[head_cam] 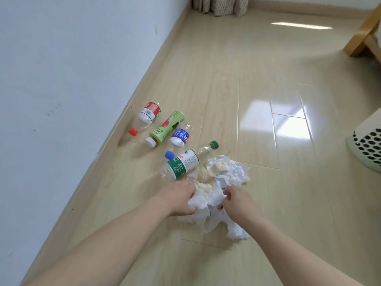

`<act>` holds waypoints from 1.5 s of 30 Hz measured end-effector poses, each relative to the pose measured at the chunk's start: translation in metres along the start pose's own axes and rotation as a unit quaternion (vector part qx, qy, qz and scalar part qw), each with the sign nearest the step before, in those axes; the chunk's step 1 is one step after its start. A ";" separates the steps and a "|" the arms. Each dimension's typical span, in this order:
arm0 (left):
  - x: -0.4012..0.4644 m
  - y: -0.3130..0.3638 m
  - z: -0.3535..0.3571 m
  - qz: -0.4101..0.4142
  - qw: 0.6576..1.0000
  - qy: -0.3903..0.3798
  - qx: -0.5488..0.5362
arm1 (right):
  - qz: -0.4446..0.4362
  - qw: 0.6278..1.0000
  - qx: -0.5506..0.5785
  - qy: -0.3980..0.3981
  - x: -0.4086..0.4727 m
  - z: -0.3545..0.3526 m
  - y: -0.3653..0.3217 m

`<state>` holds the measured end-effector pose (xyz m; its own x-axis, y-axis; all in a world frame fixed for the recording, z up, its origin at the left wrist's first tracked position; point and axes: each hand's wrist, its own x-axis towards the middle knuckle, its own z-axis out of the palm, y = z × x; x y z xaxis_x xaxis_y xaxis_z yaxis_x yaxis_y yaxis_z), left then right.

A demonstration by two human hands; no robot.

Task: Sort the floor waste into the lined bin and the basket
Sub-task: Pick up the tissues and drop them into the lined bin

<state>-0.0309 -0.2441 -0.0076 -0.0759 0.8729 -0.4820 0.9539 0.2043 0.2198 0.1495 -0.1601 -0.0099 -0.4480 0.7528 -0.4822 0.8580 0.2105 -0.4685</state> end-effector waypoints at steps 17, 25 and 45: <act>-0.010 -0.039 -0.037 -0.111 0.912 0.098 -0.384 | -0.020 0.999 0.033 -0.007 0.005 0.014 -0.040; -0.020 -0.061 -0.051 -0.163 0.822 0.137 -0.528 | -0.075 0.993 -0.088 -0.004 -0.010 0.043 -0.044; -0.078 -0.110 -0.044 -0.241 0.820 0.138 -0.500 | -0.180 0.948 -0.238 0.113 0.035 0.069 -0.110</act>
<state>-0.1429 -0.3154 0.0434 -0.5691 0.6231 -0.5366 0.0890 0.6954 0.7131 0.0222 -0.1994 -0.0265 -0.7141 0.6819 -0.1582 0.7000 0.6961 -0.1592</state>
